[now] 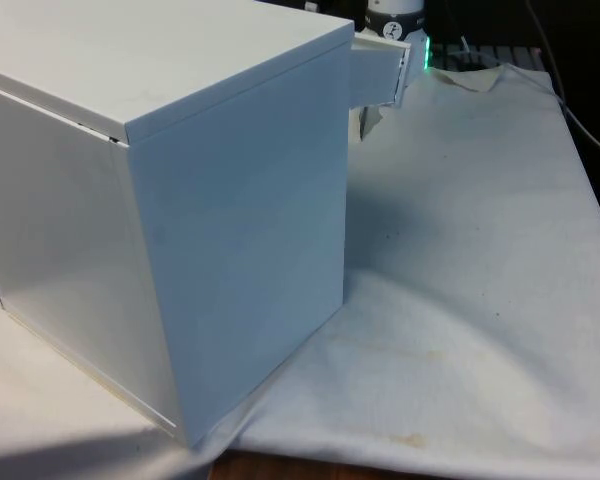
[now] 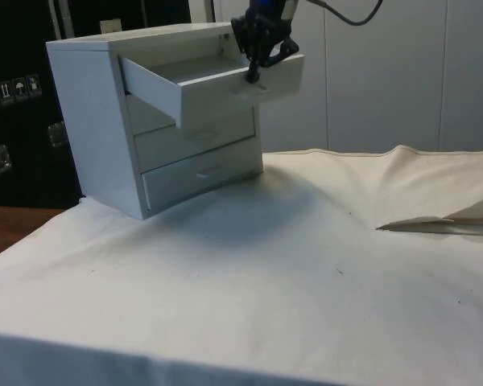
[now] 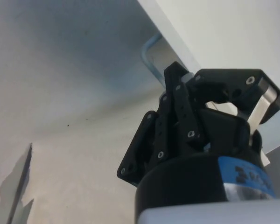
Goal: Open the drawer, then close it.
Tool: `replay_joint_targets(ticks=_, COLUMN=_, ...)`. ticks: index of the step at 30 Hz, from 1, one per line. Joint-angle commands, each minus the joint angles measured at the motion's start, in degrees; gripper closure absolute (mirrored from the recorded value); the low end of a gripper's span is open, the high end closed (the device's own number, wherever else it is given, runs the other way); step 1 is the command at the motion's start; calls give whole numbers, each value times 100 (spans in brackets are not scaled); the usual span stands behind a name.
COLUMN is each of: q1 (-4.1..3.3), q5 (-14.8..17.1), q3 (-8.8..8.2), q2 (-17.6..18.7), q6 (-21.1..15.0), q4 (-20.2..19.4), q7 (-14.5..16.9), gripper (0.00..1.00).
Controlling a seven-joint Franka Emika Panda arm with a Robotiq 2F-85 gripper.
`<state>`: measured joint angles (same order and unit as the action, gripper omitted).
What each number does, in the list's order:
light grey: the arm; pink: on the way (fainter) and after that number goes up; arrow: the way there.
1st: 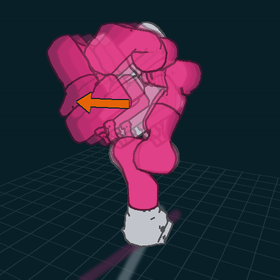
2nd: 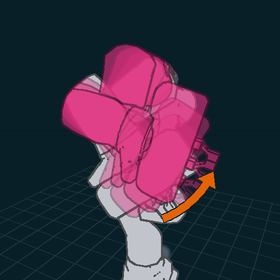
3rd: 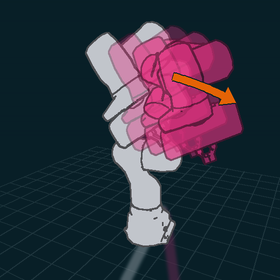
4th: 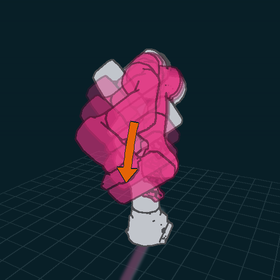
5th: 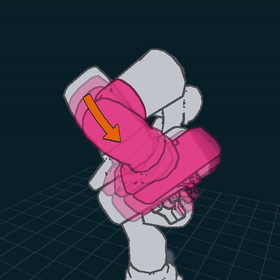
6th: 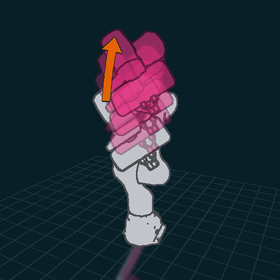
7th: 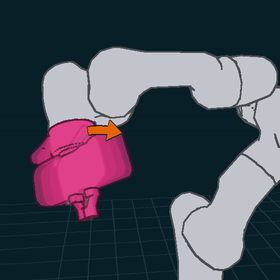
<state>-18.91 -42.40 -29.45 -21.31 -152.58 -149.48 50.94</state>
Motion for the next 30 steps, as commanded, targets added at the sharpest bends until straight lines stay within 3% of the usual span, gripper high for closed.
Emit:
replay_joint_targets(ticks=1, q1=97, q5=-189, q3=29, q2=23, q6=-97, q4=63, q7=-92, gripper=100)
replay_joint_targets(ticks=5, q1=97, q5=-229, q3=0, q2=52, q6=-109, q4=115, q7=-92, gripper=100)
replay_joint_targets(ticks=6, q1=6, q5=-57, q3=-23, q2=0, q6=-6, q4=34, q7=-6, gripper=100)
replay_joint_targets(ticks=7, q1=97, q5=-235, q3=-6, q2=57, q6=-109, q4=126, q7=-92, gripper=100)
replay_joint_targets(ticks=14, q1=97, q5=-235, q3=-34, q2=126, q6=-120, q4=229, q7=-74, gripper=100)
replay_joint_targets(ticks=15, q1=6, q5=-63, q3=-40, q2=46, q6=-6, q4=132, q7=-6, gripper=100)
replay_joint_targets(ticks=16, q1=97, q5=-241, q3=-34, q2=132, q6=-120, q4=241, q7=-80, gripper=100)
replay_joint_targets(ticks=30, q1=86, q5=-229, q3=-69, q2=286, q6=-120, q4=447, q7=-80, gripper=100)
